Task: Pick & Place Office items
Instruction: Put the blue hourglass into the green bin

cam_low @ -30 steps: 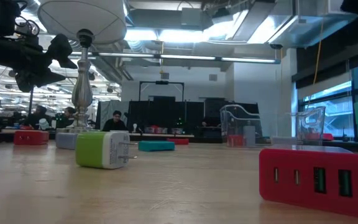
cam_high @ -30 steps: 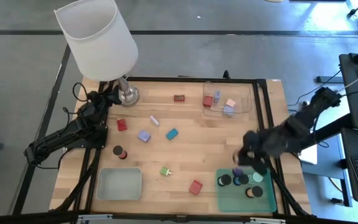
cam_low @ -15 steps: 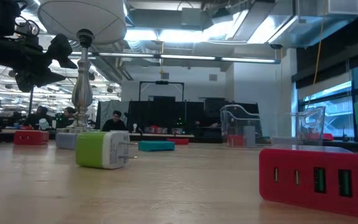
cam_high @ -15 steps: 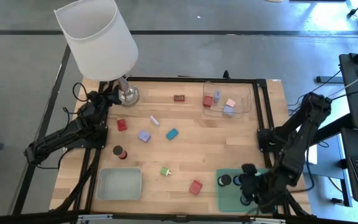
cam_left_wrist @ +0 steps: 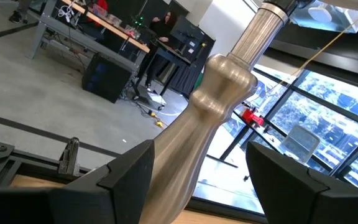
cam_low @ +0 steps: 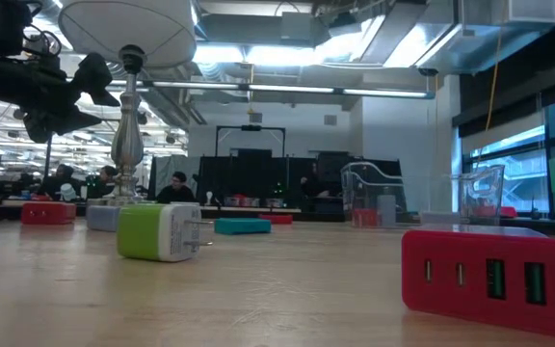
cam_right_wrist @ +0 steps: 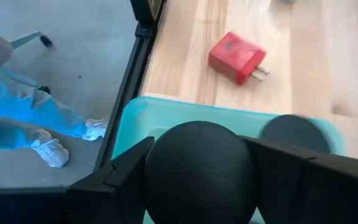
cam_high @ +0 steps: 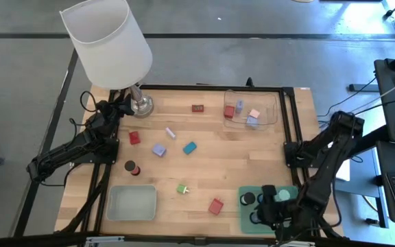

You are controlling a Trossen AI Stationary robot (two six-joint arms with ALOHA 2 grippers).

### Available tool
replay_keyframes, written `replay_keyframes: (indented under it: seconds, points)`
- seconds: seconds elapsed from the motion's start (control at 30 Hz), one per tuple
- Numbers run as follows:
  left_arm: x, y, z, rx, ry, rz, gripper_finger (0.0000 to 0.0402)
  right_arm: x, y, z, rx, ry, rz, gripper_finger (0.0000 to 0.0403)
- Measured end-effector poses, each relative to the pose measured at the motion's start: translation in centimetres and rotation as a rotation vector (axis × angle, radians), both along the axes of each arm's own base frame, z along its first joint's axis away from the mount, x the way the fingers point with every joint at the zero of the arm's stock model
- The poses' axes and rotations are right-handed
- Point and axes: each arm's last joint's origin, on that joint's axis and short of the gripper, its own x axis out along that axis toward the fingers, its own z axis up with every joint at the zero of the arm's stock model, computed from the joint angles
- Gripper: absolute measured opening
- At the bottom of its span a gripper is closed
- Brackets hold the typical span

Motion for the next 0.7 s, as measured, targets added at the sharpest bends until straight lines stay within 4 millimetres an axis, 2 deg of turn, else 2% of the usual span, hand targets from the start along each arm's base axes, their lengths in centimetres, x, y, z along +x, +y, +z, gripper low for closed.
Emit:
replay_keyframes:
  seconds: [0.13,0.37,0.57,0.7]
  points:
    - [0.0,0.0,0.0,0.0,0.0,0.0,0.0251,0.3,0.6,-1.5,-0.034,0.027,-0.012,0.0228]
    - [0.0,0.0,0.0,0.0,-0.001,0.0,0.0251,1.7,0.9,-3.4,-0.059,0.061,-0.031,0.0211]
    - [0.0,0.0,0.0,0.0,-0.001,0.0,0.0251,2.5,1.0,-3.5,-0.02,0.052,-0.055,0.0256]
    - [0.0,0.0,0.0,0.0,0.0,-0.001,0.0251,3.0,0.7,-3.5,0.0,0.053,-0.097,0.027]
